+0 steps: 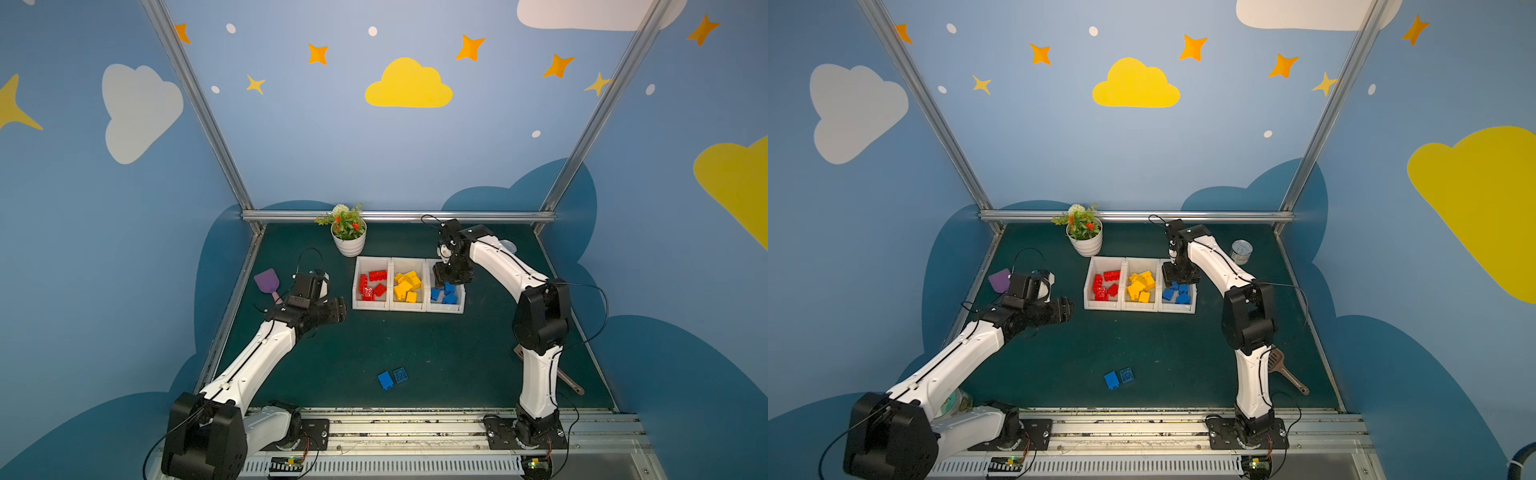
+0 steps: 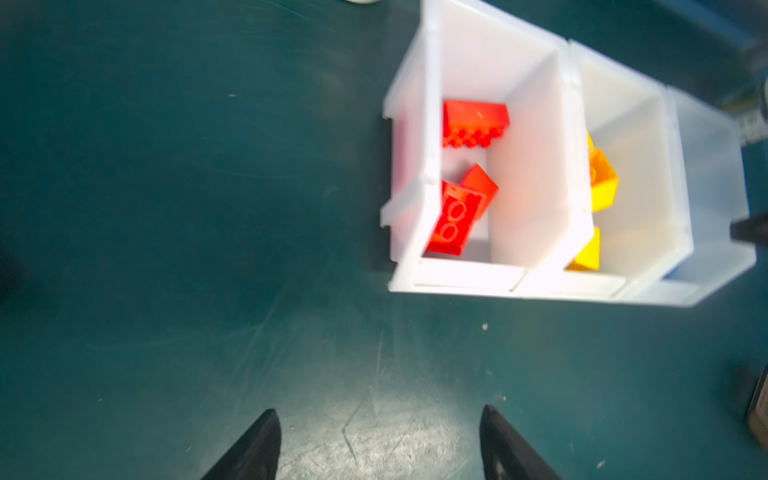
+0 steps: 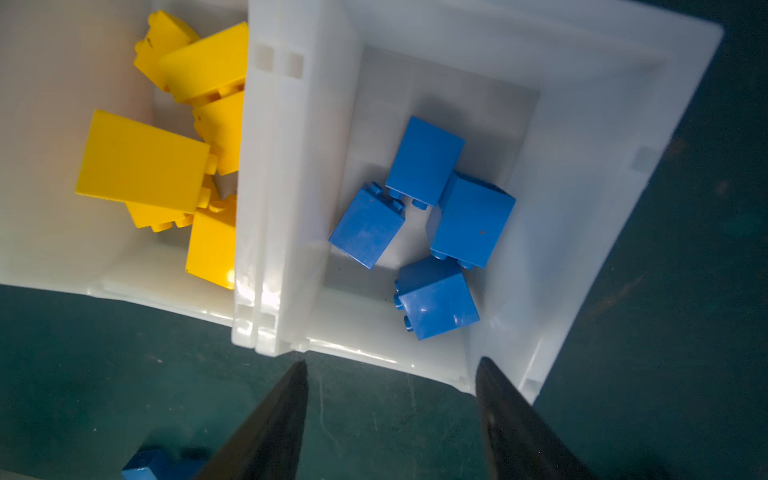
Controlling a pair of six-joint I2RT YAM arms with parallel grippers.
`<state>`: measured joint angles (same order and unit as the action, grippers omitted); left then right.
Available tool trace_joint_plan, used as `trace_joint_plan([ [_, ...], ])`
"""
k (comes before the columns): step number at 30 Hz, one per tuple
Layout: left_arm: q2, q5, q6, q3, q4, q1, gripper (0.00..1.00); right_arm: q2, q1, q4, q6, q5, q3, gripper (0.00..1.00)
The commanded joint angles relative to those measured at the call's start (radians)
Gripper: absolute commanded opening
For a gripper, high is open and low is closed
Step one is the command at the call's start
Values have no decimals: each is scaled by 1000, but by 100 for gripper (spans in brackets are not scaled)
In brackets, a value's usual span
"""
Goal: Sort the legos into containers by color
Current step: 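Grasp a remaining blue brick with the left gripper while the right withdraws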
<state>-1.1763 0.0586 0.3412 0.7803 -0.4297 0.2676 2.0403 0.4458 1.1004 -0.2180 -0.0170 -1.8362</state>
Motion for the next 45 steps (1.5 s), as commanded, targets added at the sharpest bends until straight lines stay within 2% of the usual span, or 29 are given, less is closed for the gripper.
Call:
trace_joint_plan([
  [1, -7, -31, -108, 32, -42, 69, 75, -61, -19, -18, -26, -39, 13, 64],
  [6, -54, -46, -199, 59, -74, 201, 76, -89, -53, -42, -42, -90, 47, 64],
  [12, -144, -77, -302, 108, -136, 374, 75, -116, -72, -52, -47, -92, 82, 64],
  [20, -354, -93, -373, 232, -255, 593, 74, -140, -78, -65, -56, -90, 119, 63],
  [26, -450, -79, -392, 278, -274, 715, 74, -156, -78, -78, -64, -90, 151, 63],
  [32, -522, -36, -407, 318, -317, 757, 73, -171, -79, -80, -66, -78, 167, 63],
  [38, -574, -11, -415, 330, -307, 778, 68, -176, -79, -82, -67, -73, 174, 62],
  [42, -612, -26, -414, 348, -306, 785, 61, -177, -78, -83, -68, -72, 176, 61],
  [45, -631, -47, -409, 364, -307, 785, 51, -182, -79, -81, -67, -68, 176, 60],
])
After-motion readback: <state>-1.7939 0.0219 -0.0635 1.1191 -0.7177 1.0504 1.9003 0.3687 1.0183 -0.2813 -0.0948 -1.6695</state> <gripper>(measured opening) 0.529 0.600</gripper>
